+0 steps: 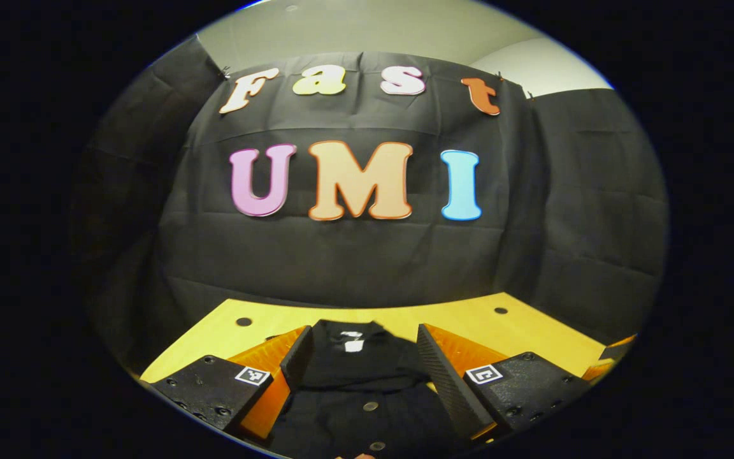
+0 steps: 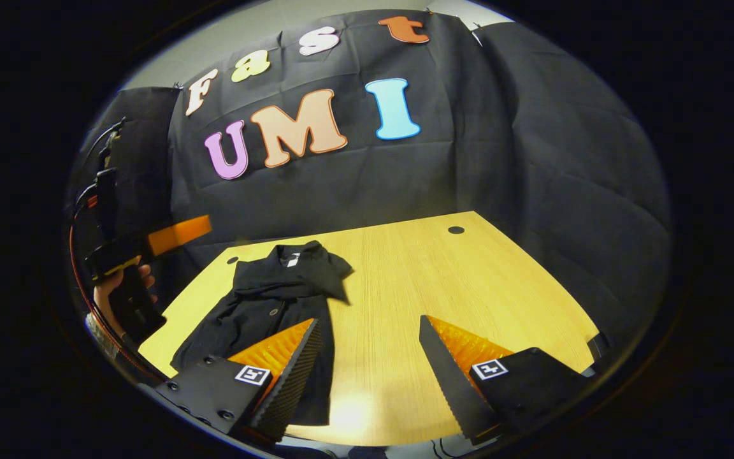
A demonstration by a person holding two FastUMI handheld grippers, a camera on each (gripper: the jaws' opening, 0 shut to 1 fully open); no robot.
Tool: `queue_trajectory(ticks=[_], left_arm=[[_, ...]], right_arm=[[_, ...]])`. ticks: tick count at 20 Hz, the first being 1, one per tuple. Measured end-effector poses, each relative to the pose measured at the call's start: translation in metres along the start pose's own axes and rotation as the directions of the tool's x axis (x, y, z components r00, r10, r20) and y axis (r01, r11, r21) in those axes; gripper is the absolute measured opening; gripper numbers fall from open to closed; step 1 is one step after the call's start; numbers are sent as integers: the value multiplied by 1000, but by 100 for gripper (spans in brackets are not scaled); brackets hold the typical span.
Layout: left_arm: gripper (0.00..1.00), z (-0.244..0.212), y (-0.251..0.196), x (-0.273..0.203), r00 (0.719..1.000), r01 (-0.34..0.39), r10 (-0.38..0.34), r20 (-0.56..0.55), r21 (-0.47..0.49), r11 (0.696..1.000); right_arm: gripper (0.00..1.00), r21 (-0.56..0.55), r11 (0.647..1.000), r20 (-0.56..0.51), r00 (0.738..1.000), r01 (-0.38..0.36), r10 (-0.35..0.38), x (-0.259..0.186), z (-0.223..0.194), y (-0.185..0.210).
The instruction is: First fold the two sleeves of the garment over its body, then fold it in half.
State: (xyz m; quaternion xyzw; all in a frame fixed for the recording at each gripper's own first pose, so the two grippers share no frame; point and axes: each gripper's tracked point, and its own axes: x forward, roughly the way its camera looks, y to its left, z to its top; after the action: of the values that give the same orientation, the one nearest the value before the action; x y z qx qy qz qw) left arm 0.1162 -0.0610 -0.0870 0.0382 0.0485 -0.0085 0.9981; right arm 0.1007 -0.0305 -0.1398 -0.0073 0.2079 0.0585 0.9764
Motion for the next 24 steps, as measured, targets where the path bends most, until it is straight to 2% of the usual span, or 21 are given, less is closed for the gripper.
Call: queue_trajectory(ticks=[2, 5, 8, 12, 14, 17, 18, 19, 20, 22, 23, 24], left_arm=[[95, -19, 30, -36, 998, -33, 33, -50, 3, 999], [97, -45, 68, -87, 994, -59, 57, -92, -14, 998], [96, -67, 115, -138, 983, -128, 129, -132, 14, 992], [97, -103, 145, -184, 968, -176, 175, -178, 9, 984], [95, -123, 146, -193, 965, -176, 173, -199, 4, 984], [97, -154, 134, -193, 961, -144, 135, -240, -18, 989], [96, -164, 130, -190, 958, -132, 124, -258, -14, 991], [95, -174, 129, -187, 956, -123, 116, -270, -10, 992], [95, -182, 127, -183, 953, -116, 108, -283, -12, 993], [96, -199, 123, -172, 947, -109, 94, -307, -31, 994], [96, -209, 122, -167, 942, -111, 93, -322, -37, 993], [96, -219, 121, -164, 935, -114, 96, -342, -35, 993]], right_arm=[[98, -8, 1000, -1, 1000, -12, 12, -9, -13, 20], [98, -30, 998, -64, 997, -52, 50, -21, -42, 57], [98, -85, 994, -61, 996, -70, 65, -28, -55, 88], [99, -101, 989, -99, 990, -109, 99, -25, -91, 123], [99, -117, 986, -128, 987, -116, 101, -21, -112, 129], [98, -121, 989, -156, 985, -88, 69, -11, -138, 122], [94, -120, 990, -166, 984, -79, 58, -6, -144, 119], [98, -120, 991, -174, 984, -66, 45, -1, -150, 114], [94, -116, 992, -179, 983, -55, 34, 3, -153, 109], [94, -106, 994, -182, 983, -34, 14, 14, -158, 99], [99, -100, 995, -188, 982, -28, 9, 20, -161, 95], [98, -96, 995, -191, 982, -25, 7, 26, -163, 93]])
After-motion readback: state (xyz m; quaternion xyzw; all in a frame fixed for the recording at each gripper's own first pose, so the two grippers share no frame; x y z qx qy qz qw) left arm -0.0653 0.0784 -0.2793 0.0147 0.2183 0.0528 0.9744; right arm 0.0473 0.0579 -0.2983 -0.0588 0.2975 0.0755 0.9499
